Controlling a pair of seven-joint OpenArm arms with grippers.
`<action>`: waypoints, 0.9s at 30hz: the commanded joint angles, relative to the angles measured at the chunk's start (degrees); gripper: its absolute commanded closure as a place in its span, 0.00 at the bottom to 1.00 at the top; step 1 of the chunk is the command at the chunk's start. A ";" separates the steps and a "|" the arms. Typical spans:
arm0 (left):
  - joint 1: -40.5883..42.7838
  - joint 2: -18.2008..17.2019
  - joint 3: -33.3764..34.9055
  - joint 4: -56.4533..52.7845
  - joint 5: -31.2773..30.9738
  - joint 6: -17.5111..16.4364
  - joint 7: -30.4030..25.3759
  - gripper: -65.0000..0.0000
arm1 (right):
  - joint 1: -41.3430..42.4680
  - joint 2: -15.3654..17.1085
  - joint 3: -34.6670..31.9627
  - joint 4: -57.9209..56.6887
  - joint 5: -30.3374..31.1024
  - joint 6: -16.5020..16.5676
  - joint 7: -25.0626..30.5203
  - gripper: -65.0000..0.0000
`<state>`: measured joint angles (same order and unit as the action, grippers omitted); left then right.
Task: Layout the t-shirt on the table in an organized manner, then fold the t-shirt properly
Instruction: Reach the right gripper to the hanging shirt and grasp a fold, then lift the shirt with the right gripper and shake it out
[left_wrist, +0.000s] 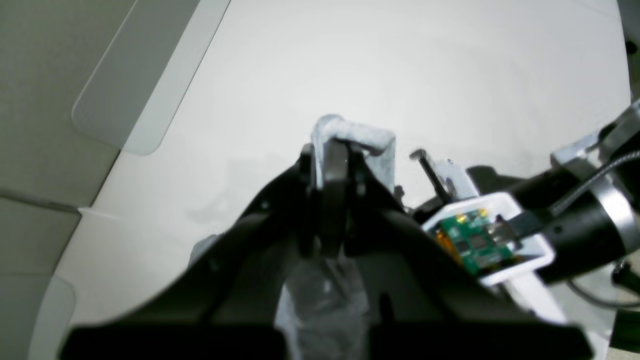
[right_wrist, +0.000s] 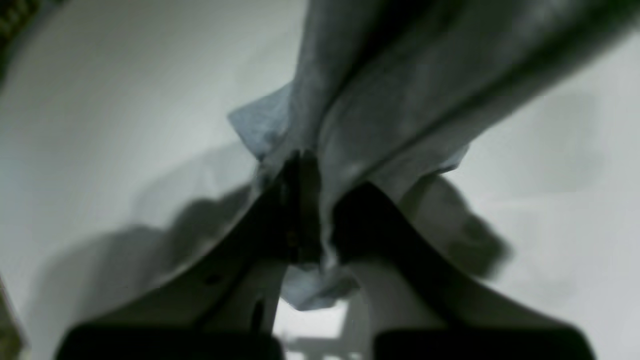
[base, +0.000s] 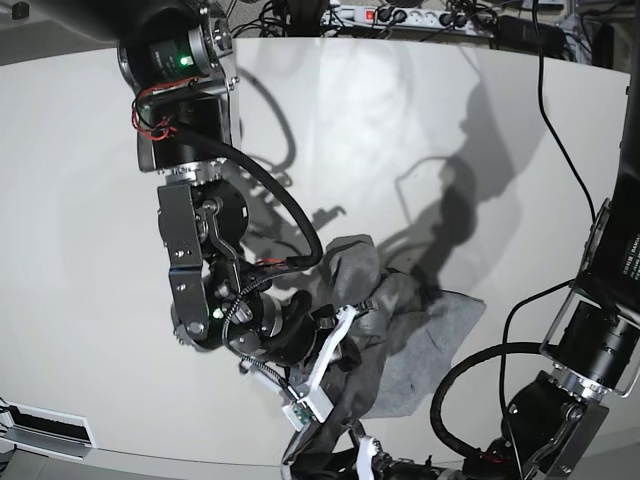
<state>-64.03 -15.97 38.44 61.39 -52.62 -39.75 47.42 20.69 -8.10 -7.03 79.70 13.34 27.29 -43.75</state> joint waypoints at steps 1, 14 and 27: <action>-3.61 0.02 -0.87 0.72 -1.20 -0.25 -1.90 1.00 | 2.54 0.61 0.04 2.38 -0.81 0.33 0.81 1.00; -10.97 -4.37 -0.87 0.74 -11.32 -0.25 6.67 1.00 | 8.85 20.13 0.04 5.33 -0.63 -1.40 -1.16 1.00; -10.56 -6.88 -0.85 -0.02 -9.81 -0.25 6.54 1.00 | 14.80 26.51 -0.07 5.11 18.21 4.22 -5.60 1.00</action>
<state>-72.03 -22.61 38.54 60.97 -62.00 -40.14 55.09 33.56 17.78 -7.53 84.20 31.55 31.79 -50.22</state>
